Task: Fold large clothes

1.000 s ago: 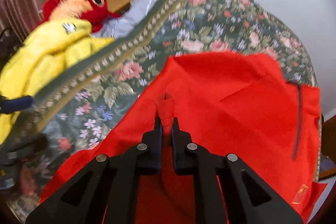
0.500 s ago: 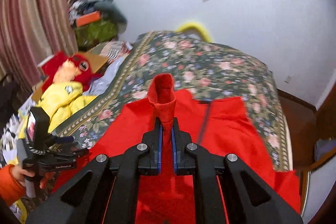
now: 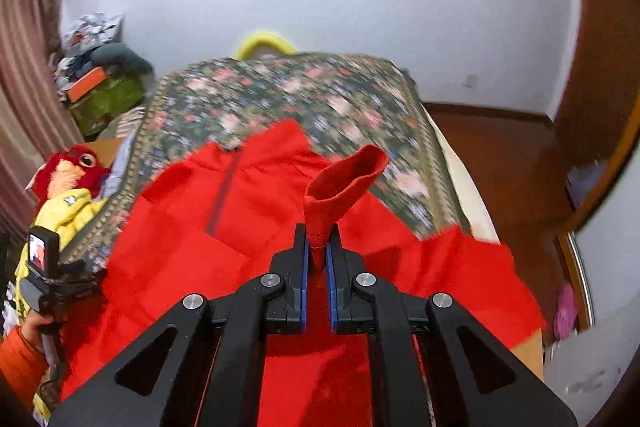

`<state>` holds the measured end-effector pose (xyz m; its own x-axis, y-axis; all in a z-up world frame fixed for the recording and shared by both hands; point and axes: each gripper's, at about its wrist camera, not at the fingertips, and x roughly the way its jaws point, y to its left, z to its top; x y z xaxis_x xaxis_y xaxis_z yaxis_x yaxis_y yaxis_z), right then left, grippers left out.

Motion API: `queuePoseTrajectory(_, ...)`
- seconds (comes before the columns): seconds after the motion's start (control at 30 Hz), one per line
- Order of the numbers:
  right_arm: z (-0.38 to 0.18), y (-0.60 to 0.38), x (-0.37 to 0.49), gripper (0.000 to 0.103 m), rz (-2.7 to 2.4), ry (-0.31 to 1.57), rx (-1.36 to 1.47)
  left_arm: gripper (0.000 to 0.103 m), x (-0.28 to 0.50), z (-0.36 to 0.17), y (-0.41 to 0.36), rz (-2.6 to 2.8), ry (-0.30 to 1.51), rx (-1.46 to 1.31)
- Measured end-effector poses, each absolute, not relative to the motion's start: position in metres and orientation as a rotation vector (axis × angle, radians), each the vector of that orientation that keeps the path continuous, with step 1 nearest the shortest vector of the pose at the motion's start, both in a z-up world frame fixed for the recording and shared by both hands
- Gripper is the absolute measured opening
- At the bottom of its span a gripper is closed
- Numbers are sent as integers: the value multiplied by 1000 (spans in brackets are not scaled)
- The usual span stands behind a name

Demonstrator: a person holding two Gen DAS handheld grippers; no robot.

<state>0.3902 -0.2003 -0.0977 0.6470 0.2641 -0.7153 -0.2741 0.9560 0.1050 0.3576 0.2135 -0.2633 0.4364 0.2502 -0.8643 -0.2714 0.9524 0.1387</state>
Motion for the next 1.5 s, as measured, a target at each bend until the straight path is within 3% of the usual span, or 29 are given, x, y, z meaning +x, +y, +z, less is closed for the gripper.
queuePoseTrajectory(0.5, -185, -265, 352, 7, 290, 1045, 114, 70, 357, -264, 213, 334, 1067, -25)
queuePoseTrajectory(0.8, -203, -284, 345, 8, 298, 1126, 200, 70, 345, -249, 199, 359, 1043, 6)
queuePoseTrajectory(0.87, -205, -296, 344, 16, 292, 1146, 269, 70, 341, -241, 197, 341, 1033, -9)
queuePoseTrajectory(0.93, -205, -304, 343, 35, 289, 1159, 329, 70, 338, -231, 194, 315, 1023, -31)
queuePoseTrajectory(1.0, -202, -316, 339, 42, 274, 1143, 375, 70, 335, -221, 189, 274, 1012, -54)
queuePoseTrajectory(1.23, -184, -342, 329, 47, 221, 1088, 394, 75, 322, -208, 164, 198, 1001, 47)
queuePoseTrajectory(1.5, -188, -321, 328, 51, 261, 1111, 356, 77, 320, -251, 169, 243, 1121, 159)
